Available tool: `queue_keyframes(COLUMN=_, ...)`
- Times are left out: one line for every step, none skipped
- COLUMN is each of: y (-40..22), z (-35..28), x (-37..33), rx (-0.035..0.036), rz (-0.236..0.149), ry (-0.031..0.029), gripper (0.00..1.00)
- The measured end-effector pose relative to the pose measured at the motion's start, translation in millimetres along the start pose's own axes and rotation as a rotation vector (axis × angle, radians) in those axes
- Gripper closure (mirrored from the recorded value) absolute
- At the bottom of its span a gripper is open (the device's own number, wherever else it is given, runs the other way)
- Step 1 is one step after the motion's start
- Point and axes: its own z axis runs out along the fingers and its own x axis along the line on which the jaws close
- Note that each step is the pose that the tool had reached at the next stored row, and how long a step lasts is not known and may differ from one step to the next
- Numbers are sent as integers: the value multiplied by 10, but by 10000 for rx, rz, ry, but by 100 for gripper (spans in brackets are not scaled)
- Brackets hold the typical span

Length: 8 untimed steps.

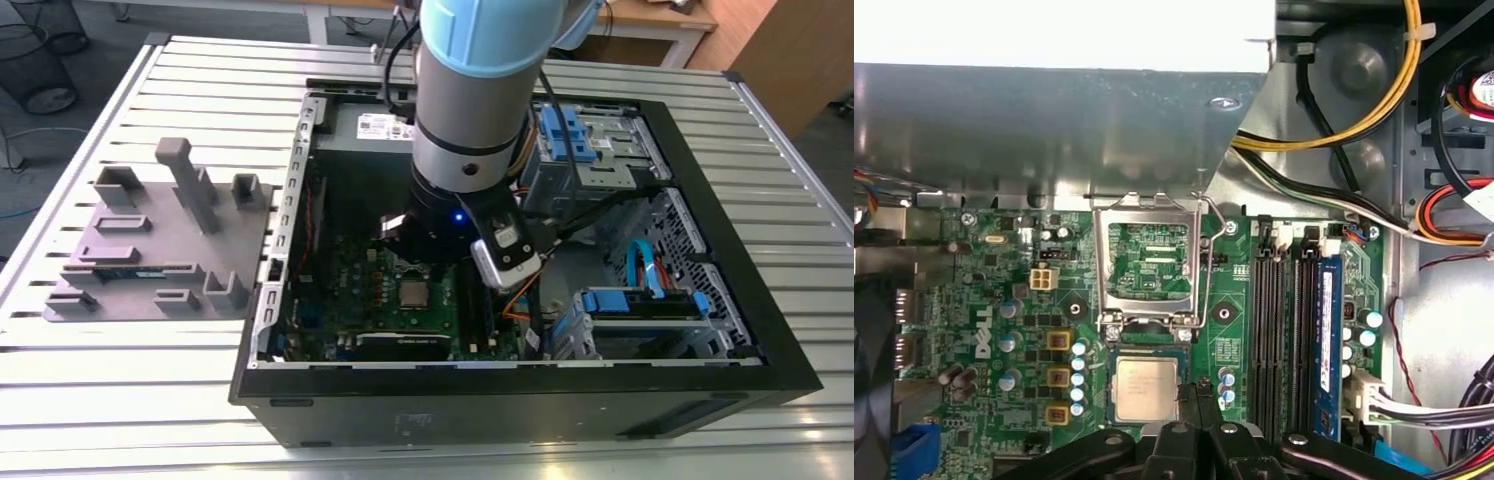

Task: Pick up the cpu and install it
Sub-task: 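Close the cpu cover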

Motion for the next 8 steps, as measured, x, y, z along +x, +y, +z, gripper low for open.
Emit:
queue_keyframes(y=4, z=3, x=-6, rx=1, rz=-3, ry=0, gripper=89)
queue_keyframes(y=9, z=6, x=-13, rx=1, rz=-6, ry=0, gripper=89)
queue_keyframes(y=15, z=9, x=-21, rx=0, rz=-10, ry=0, gripper=89)
queue_keyframes(y=20, z=11, x=-28, rx=1, rz=-13, ry=0, gripper=89)
queue_keyframes(y=27, z=15, x=-36, rx=-1, rz=-17, ry=0, gripper=89)
queue_keyframes(y=36, z=17, x=-45, rx=1, rz=-21, ry=1, gripper=89)
queue_keyframes(y=47, z=19, x=-53, rx=1, rz=-23, ry=0, gripper=89)
queue_keyframes(y=58, z=21, x=-60, rx=0, rz=-25, ry=1, gripper=89)
